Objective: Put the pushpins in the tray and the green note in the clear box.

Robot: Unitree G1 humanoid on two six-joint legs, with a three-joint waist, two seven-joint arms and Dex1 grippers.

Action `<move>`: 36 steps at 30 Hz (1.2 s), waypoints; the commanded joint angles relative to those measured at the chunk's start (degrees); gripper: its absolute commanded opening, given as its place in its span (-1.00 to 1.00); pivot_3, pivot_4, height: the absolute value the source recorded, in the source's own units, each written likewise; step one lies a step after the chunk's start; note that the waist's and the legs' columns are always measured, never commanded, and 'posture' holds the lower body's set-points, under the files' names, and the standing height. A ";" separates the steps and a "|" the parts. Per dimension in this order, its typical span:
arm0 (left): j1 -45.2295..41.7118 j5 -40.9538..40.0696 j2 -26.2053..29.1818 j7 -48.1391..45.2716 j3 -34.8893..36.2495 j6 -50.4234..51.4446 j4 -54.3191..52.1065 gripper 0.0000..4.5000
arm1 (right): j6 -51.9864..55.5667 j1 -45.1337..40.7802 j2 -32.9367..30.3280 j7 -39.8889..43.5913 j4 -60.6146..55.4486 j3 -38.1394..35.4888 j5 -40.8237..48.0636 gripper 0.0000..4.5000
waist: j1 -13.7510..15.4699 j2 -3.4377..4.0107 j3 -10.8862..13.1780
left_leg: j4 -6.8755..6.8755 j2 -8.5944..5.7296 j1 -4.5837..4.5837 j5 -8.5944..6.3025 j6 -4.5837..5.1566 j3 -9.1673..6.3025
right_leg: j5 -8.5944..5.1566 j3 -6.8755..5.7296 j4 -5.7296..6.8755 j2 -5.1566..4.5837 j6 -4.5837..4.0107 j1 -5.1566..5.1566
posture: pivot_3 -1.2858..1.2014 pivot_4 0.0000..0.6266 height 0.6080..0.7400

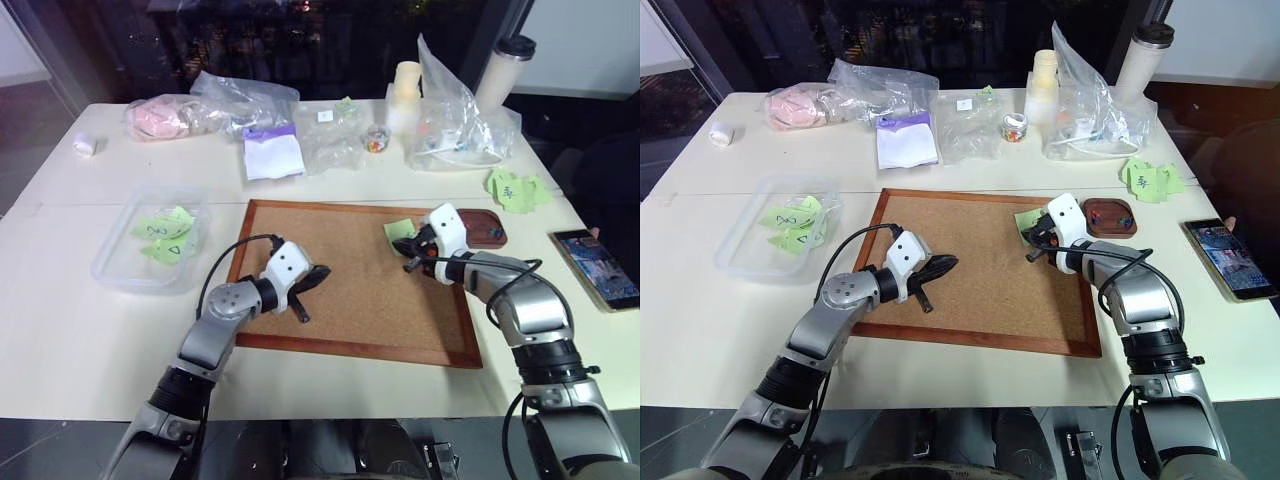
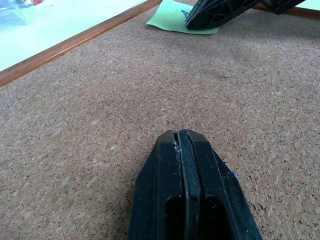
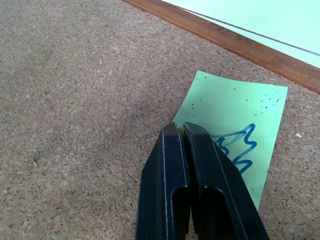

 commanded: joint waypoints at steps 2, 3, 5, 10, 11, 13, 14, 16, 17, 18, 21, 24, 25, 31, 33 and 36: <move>2.75 1.21 0.23 -0.44 -2.58 3.30 2.83 -1.00 | 0.07 -1.98 -1.83 0.59 -4.93 -2.80 1.07 -0.98 | 0.00 0.00 0.00 | 0.00 0.00 0.00 0.00 0.00 0.00 | 0.00 0.00 0.00 0.00 0.00 0.00 | 0.03 -0.52 1.00; 2.78 1.19 0.20 -0.44 -2.59 3.35 2.80 -1.00 | 0.24 -2.17 -2.06 0.58 -4.99 -2.97 1.05 -0.98 | 0.00 0.00 0.00 | 0.00 0.00 0.00 0.00 0.00 0.00 | 0.00 0.00 0.00 0.00 0.00 0.00 | 0.03 -0.52 1.00; 2.84 1.17 0.20 -0.45 -2.62 3.38 2.72 -1.00 | 0.91 -2.54 -2.71 0.72 -5.65 -3.52 1.42 -0.98 | 0.01 0.00 0.00 | 0.00 0.00 0.00 0.00 0.00 0.00 | 0.00 0.00 0.00 0.00 0.00 0.00 | 0.03 -0.52 1.00; 2.80 1.45 0.14 -0.24 -2.53 2.16 2.91 -1.00 | 3.71 -2.76 -4.57 1.66 -9.30 -4.78 2.94 -0.98 | 0.04 0.00 0.00 | -0.01 0.00 0.00 0.00 0.01 -0.01 | 0.00 0.00 -0.02 0.00 0.00 0.00 | 0.03 -0.52 1.00; 2.80 1.48 0.14 -0.21 -2.52 2.05 2.93 -1.00 | 3.95 -2.73 -4.67 1.65 -9.55 -4.79 3.12 -0.98 | 0.04 0.00 0.00 | -0.01 0.00 0.00 0.00 0.01 -0.01 | 0.00 0.00 -0.02 0.00 0.00 0.00 | 0.03 -0.52 1.00; 1.83 -0.12 -1.07 0.88 -0.58 2.49 2.45 -1.00 | 5.81 -1.37 -5.87 3.55 -15.11 -3.88 4.91 -0.98 | 0.05 0.00 0.00 | -0.01 0.00 0.00 0.00 0.01 -0.01 | 0.00 0.00 -0.02 0.00 0.00 0.01 | 0.03 -0.52 1.00; 1.08 -1.32 -1.81 1.32 0.63 3.19 2.00 -1.00 | 6.98 -0.82 -6.23 4.17 -17.77 -3.66 5.93 -0.98 | 0.14 0.00 0.00 | -0.01 0.00 -0.01 -0.01 0.01 -0.01 | 0.00 0.00 -0.02 -0.01 0.00 0.00 | 0.03 -0.52 1.00; -0.15 -3.46 -3.00 1.29 2.33 4.90 1.01 -1.00 | 8.71 -0.32 -6.61 4.40 -20.94 -3.48 6.99 -0.98 | 0.22 0.00 0.00 | -0.01 0.01 -0.06 -0.01 0.01 -0.08 | 0.00 -0.03 -0.03 -0.02 0.00 0.00 | 0.03 -0.52 1.00; -0.82 -5.18 -3.73 0.92 3.29 6.31 0.15 -1.00 | 9.42 -0.05 -6.81 4.38 -22.22 -3.38 7.35 -0.98 | 0.23 -0.01 0.00 | 0.02 0.00 -0.07 -0.01 0.01 -0.10 | 0.00 -0.04 -0.03 -0.03 0.01 0.00 | 0.03 -0.52 1.00; -1.45 -6.87 -4.44 0.64 4.15 7.78 -0.77 -1.00 | 9.98 0.15 -7.07 4.41 -23.25 -3.23 7.61 -0.98 | 0.26 -0.02 0.01 | 0.03 -0.01 -0.07 -0.01 0.01 -0.11 | 0.00 -0.05 -0.02 -0.04 0.01 0.01 | 0.03 -0.52 1.00; -3.63 -12.13 -6.87 0.77 6.87 12.72 -3.64 -0.56 | 10.99 0.50 -7.79 4.54 -25.40 -2.64 7.98 -1.00 | 0.23 -0.15 0.09 | 0.06 -0.05 -0.14 -0.01 0.01 -0.19 | 0.00 -0.10 -0.02 -0.07 0.01 0.00 | 0.03 -0.52 1.00; -6.01 -16.38 -9.10 2.12 9.49 16.91 -4.93 0.07 | 11.53 0.77 -8.64 4.85 -27.19 -2.05 7.96 -1.00 | 0.17 -0.18 0.11 | 0.06 -0.06 -0.25 -0.01 0.01 -0.23 | 0.00 -0.12 -0.04 -0.05 0.01 -0.12 | 0.03 -0.52 1.00; -6.68 -17.36 -9.66 2.60 10.30 17.72 -4.96 0.30 | 11.75 0.77 -8.76 4.82 -27.64 -1.85 7.93 -1.00 | 0.16 -0.19 0.12 | 0.05 -0.06 -0.27 -0.01 0.01 -0.24 | 0.00 -0.12 -0.05 -0.04 0.02 -0.14 | 0.03 -0.52 1.00; -11.19 -27.61 -15.04 8.03 18.56 25.31 -3.70 0.97 | 12.62 0.72 -10.30 5.26 -31.06 -0.57 8.21 -1.00 | -0.04 -0.22 0.13 | 0.04 -0.04 -0.27 -0.01 0.01 -0.29 | 0.00 -0.13 -0.06 0.01 0.01 -0.15 | 0.03 -0.52 1.00; -12.40 -30.10 -16.61 10.02 20.62 27.32 -3.00 0.97 | 13.17 0.60 -10.54 5.60 -32.28 -0.40 8.81 -1.00 | 0.06 -0.26 0.16 | 0.04 -0.04 -0.27 -0.01 0.01 -0.31 | 0.00 -0.14 -0.07 0.01 0.01 -0.15 | 0.03 -0.52 1.00; -13.91 -33.40 -18.90 12.64 22.66 30.20 -1.41 0.97 | 13.65 0.52 -10.83 5.77 -33.75 -0.09 8.98 -1.00 | 0.08 -0.34 0.21 | 0.04 -0.06 -0.28 -0.01 0.01 -0.31 | 0.00 -0.14 -0.08 -0.01 0.01 -0.14 | 0.03 -0.52 1.00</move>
